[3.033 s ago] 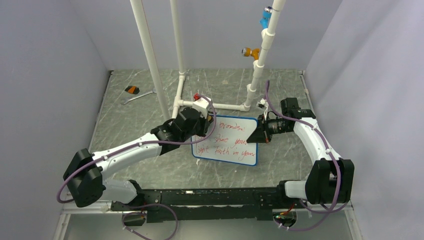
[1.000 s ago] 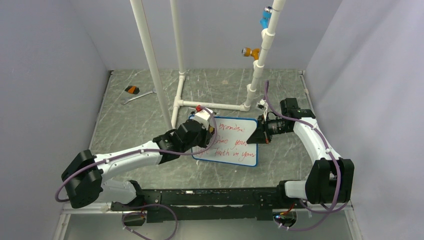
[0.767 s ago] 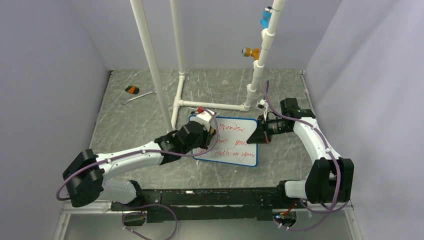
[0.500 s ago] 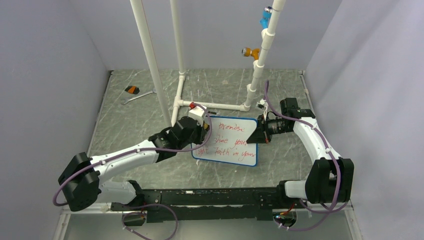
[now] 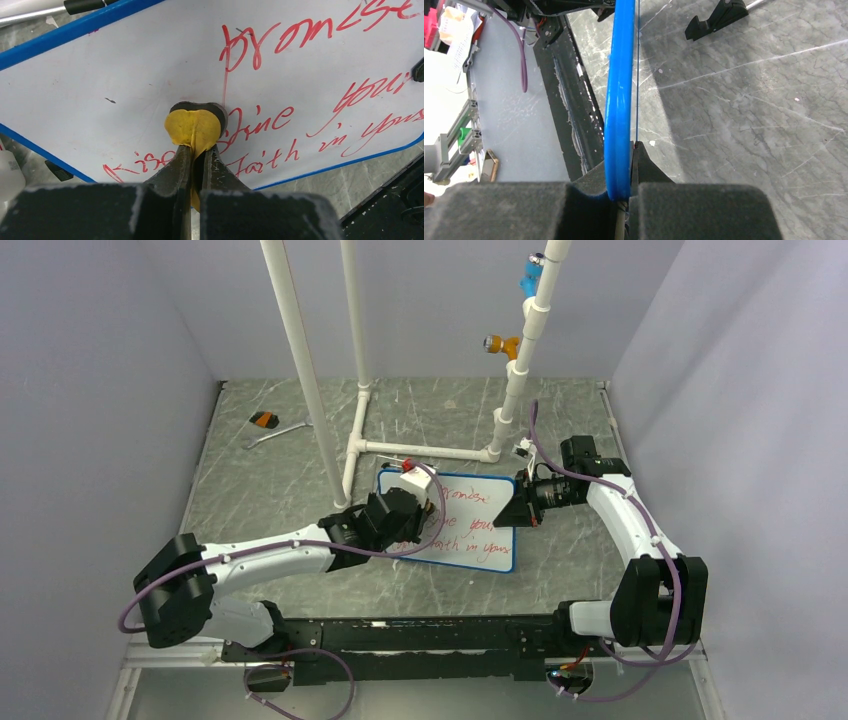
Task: Erase the whiteboard
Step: Erase the center of the board with the whiteboard.
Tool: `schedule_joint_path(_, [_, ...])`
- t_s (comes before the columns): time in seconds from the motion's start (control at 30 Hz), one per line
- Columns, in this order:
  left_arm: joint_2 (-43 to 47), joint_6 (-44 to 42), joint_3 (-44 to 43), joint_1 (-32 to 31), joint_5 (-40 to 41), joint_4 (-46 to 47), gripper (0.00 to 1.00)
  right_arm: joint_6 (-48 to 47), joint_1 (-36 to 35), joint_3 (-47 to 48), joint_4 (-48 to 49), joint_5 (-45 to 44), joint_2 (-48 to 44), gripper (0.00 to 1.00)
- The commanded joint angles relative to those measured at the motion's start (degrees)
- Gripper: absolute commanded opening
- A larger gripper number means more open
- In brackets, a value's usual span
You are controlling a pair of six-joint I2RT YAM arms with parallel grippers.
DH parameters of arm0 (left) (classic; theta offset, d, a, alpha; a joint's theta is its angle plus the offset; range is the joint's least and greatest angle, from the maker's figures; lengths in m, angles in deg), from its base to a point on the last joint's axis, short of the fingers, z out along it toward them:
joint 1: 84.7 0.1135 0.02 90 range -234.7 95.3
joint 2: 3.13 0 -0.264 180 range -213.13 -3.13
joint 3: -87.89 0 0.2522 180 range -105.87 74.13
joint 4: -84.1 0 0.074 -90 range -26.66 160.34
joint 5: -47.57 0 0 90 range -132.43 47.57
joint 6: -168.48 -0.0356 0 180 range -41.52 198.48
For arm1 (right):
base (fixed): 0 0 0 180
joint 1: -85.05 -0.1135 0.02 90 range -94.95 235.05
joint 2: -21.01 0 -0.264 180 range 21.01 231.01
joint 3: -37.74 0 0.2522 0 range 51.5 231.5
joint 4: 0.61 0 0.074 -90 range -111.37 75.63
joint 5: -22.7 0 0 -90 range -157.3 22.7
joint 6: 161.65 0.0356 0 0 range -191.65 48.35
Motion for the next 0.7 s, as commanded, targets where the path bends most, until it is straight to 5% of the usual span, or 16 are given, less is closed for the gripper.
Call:
schedule_joint_path(0.0, [0.9,0.4,-0.6,3.1,2.0,-1.7,0.0,-3.7,-0.9,1.8,-0.8,0.6,-0.5,0.0])
schedule_joint_path(0.27, [3.9,0.3,1.2,6.9,-0.6,-2.0,0.0,-3.6,-0.8,1.7,-0.7,0.5,-0.6,0.0])
schedule_joint_path(0.67, [0.1,2.3,-1.0,-0.8,0.3,-0.5,0.0,-3.6,-0.8,1.8,-0.7,0.5,-0.1,0.0])
